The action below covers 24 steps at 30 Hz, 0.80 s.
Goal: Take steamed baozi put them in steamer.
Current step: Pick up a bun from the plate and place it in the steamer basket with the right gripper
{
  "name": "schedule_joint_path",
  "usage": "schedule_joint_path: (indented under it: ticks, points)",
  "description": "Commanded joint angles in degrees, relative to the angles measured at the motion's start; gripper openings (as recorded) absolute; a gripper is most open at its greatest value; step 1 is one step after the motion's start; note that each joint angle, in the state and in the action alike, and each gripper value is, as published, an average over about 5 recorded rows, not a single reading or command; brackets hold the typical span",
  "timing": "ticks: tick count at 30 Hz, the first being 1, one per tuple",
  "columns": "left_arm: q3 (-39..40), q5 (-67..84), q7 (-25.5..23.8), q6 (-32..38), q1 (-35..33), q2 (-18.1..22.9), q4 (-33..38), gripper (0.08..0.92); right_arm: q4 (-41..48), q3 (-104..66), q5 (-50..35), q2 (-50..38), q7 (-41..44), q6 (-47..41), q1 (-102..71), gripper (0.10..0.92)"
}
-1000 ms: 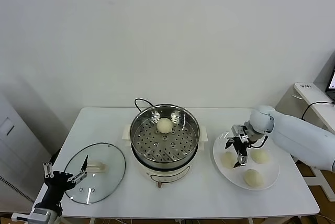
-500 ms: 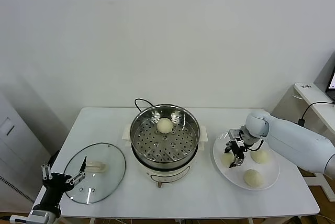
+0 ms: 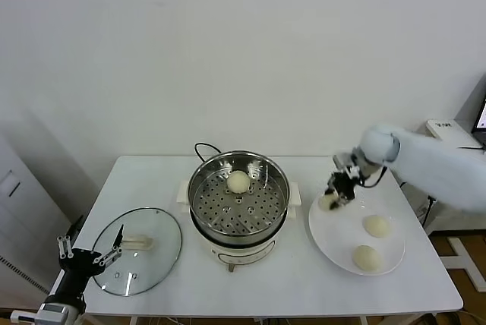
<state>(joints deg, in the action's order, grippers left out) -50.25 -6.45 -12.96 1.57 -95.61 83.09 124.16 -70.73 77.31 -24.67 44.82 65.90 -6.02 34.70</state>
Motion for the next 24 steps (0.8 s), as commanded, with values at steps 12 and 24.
schedule_joint_path:
  ticks: [12,24]
  points:
    - [0.44,0.02,-0.01,-0.16,0.61,0.72,0.10,0.823,-7.98,3.59,-22.10,20.39,-11.64,-15.09,3.51,0.358]
    - [0.45,0.20,0.03,-0.27,1.01,0.86,-0.35,0.823,3.60,0.71,-20.88,34.48,-20.58,-20.27,-6.95,0.366]
